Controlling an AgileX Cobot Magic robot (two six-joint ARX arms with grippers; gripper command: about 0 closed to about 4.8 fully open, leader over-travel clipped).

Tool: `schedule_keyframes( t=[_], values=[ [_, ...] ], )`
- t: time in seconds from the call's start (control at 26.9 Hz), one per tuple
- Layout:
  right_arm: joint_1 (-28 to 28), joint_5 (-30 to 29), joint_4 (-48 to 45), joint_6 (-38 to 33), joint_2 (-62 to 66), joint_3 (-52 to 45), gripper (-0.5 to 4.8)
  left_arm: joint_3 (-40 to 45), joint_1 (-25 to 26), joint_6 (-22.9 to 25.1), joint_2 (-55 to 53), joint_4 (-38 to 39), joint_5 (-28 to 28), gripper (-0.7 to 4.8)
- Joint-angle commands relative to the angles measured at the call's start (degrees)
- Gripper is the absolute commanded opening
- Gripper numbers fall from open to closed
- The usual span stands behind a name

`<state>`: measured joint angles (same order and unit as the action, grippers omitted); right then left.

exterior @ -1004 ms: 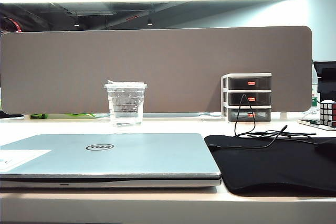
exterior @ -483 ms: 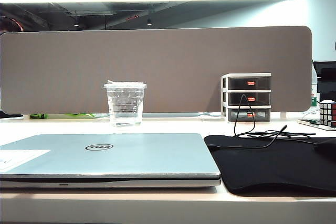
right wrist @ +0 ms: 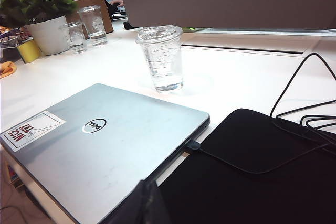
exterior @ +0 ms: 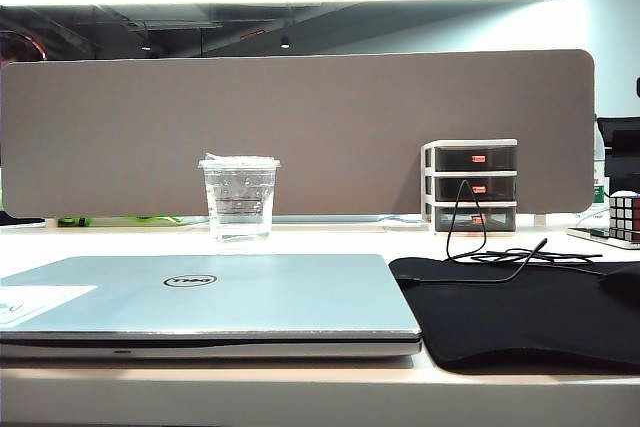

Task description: Pick up the coffee cup and place it over the laptop.

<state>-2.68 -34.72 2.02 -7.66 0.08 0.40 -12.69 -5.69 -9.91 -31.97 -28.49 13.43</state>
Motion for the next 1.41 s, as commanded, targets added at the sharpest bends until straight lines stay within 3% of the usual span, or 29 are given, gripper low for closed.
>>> schedule_keyframes(
  t=[0.04, 0.19, 0.26, 0.52, 0.74, 1.08, 1.19, 1.41],
  values=[
    [-0.04, -0.17, -0.74, -0.04, -0.11, -0.35, -0.05, -0.13, 0.02, 1.92, -8.5, -7.96, 4.11, 4.68],
    [-0.04, -0.2, -0.66, -0.04, -0.11, -0.35, -0.05, -0.17, 0.0, 2.45, -20.46, -18.12, 6.34, 4.79],
    [-0.04, -0.17, -0.55, -0.04, -0.11, -0.35, -0.05, -1.79, 0.02, 2.43, -32.85, -25.57, 6.93, 4.79],
    [-0.04, -0.17, -0.5, -0.04, -0.11, -0.35, -0.05, -9.38, 0.0, 2.86, -50.88, -31.87, 13.79, 4.79],
    [-0.02, -0.17, -0.5, -0.04, -0.11, -0.35, -0.05, -16.55, 0.0, 6.78, -59.84, -31.82, 17.97, 4.79],
    [-0.04, -0.39, -0.46, -0.04, -0.11, -0.35, -0.05, -24.76, 0.0, 9.31, -71.47, -31.3, 21.99, 4.79],
    [-0.04, -0.42, -0.26, -0.04, -0.11, -0.35, -0.05, -28.96, 0.0, 9.75, -76.74, -31.15, 26.6, 4.79],
    [-0.04, -0.42, 1.44, -0.04, -0.11, -0.37, -0.05, -34.95, 0.0, 10.78, -83.19, -29.77, 28.26, 4.79]
  ],
)
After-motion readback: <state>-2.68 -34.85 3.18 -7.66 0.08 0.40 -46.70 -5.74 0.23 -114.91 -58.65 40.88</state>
